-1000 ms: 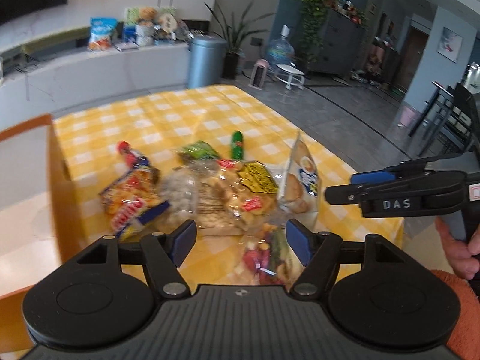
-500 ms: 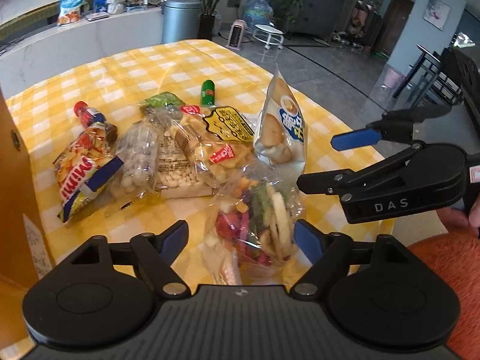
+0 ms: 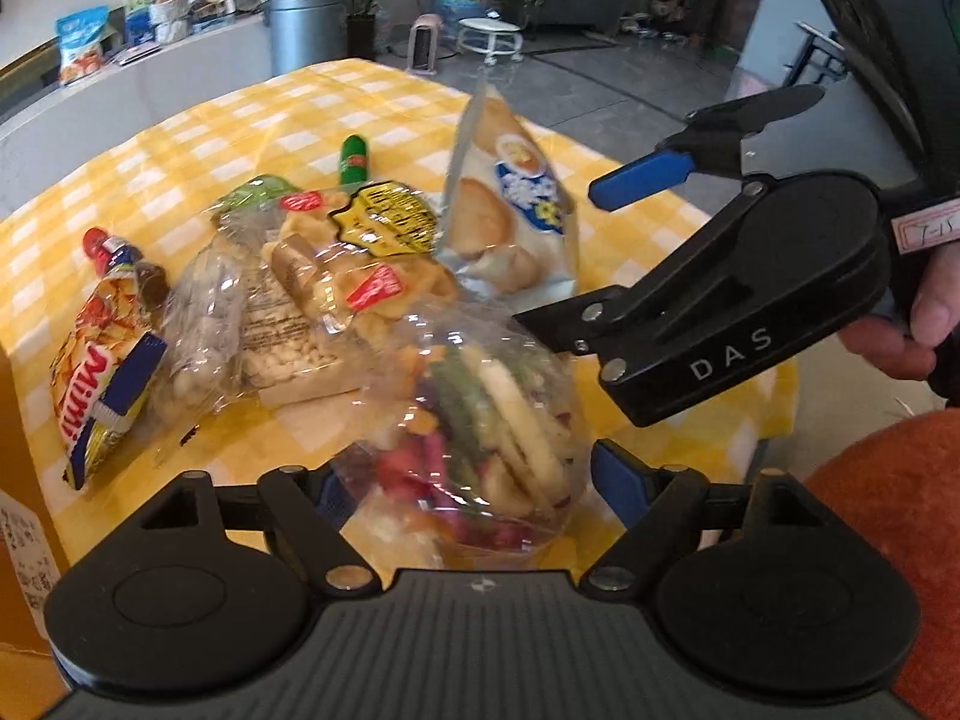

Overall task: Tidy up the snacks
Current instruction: 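Grasp the white chip bag with the right tool while the left tool grasps the dried fruit bag, then carry both held bags over the open cardboard box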

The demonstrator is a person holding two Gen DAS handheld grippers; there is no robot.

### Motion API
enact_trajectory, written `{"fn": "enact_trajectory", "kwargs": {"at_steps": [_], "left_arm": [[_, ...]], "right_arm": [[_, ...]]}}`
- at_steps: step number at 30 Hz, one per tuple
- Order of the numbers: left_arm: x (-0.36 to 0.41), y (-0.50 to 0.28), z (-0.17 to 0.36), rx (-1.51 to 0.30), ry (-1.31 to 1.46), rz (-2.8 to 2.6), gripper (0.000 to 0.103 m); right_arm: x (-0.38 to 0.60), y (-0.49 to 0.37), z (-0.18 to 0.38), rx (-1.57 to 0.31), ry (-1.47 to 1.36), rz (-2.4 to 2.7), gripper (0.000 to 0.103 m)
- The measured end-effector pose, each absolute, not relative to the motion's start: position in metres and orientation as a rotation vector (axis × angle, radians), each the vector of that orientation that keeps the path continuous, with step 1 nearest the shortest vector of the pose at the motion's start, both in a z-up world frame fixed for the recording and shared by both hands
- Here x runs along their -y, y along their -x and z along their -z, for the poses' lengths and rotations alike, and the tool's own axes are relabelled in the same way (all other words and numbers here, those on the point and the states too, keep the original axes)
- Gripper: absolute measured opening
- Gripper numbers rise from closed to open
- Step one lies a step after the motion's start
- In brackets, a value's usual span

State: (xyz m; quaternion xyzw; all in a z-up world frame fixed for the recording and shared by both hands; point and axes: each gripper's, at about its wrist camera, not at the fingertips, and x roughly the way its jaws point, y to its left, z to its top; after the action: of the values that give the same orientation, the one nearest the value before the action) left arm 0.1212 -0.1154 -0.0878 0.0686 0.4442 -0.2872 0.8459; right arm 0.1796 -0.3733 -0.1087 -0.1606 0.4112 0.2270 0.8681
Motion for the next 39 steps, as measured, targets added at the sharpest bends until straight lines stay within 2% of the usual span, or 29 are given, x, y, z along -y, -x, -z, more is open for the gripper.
{"fn": "enact_trajectory", "kwargs": {"at_steps": [3,7,9,16,21,27,39], "left_arm": [[0.110,-0.122,0.086,-0.961,-0.095,0.607,0.080],[0.103,-0.120,0.084,-0.973,-0.068,0.585,0.075],[0.098,-0.116,0.081,-0.979,-0.048,0.579,0.074],[0.090,-0.107,0.070,-0.964,-0.009,0.568,0.073],[0.083,-0.095,0.055,-0.937,0.018,0.551,0.073],[0.066,-0.079,0.029,-0.886,0.076,0.513,0.073],[0.003,-0.050,-0.042,-0.720,0.109,0.334,0.072]], "right_arm": [[0.369,-0.185,0.112,-0.851,0.380,-0.490,0.091],[0.371,-0.191,0.116,-0.850,0.371,-0.526,0.089],[0.371,-0.193,0.117,-0.862,0.358,-0.525,0.079],[0.374,-0.190,0.116,-0.878,0.305,-0.486,0.064],[0.376,-0.184,0.109,-0.878,0.282,-0.458,0.049],[0.373,-0.171,0.090,-0.861,0.259,-0.439,0.045],[0.338,-0.131,0.026,-0.761,0.243,-0.520,0.045]]}}
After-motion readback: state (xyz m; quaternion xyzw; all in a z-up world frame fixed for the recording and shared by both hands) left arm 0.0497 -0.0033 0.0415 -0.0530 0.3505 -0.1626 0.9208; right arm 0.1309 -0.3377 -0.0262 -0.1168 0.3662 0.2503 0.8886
